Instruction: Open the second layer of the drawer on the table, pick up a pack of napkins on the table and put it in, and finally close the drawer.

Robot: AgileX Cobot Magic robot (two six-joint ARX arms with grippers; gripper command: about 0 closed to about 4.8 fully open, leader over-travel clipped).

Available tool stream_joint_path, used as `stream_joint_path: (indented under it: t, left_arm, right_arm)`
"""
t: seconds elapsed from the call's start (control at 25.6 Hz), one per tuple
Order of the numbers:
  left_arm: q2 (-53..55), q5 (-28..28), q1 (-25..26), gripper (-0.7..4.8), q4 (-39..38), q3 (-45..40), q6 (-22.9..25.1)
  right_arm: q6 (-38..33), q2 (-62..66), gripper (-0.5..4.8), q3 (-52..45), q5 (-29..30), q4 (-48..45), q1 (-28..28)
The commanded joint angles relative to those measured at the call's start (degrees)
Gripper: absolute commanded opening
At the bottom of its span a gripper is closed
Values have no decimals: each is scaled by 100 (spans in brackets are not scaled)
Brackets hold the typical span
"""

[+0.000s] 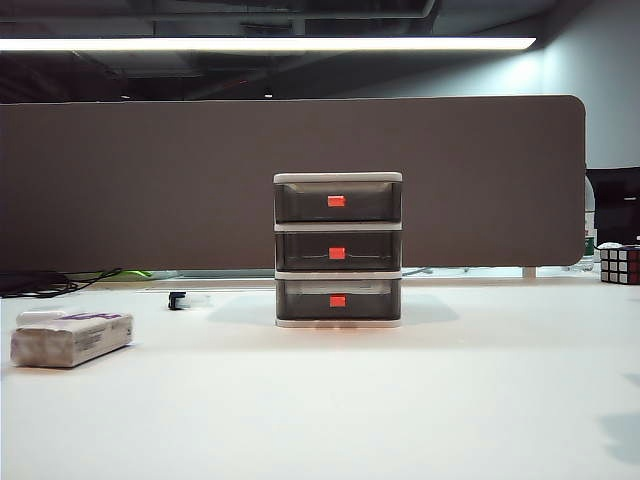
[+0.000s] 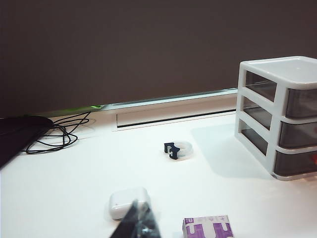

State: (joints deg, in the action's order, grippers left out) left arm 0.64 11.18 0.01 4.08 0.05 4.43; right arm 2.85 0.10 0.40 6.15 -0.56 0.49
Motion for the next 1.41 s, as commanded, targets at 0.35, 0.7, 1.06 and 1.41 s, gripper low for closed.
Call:
stream_joint_path:
  t: [0.35,0.7,1.06,1.41]
  left_arm:
    - [0,22,11,-4,70,37,-17]
    - [0,640,7,-4,72,37,-1038]
    - [0,2559,4,5,87,39,-3263]
    - [11,2658,-271,61,105,42,-3383]
  right_arm:
    - [17,-4,-5,-37,-2,-96,0]
    - [-492,-4,-5,-37,369,-96,0]
    - [-1526,-4,-5,-37,2822,-96,7]
    - [-1714,-4,-5,-37,2898,-103,13]
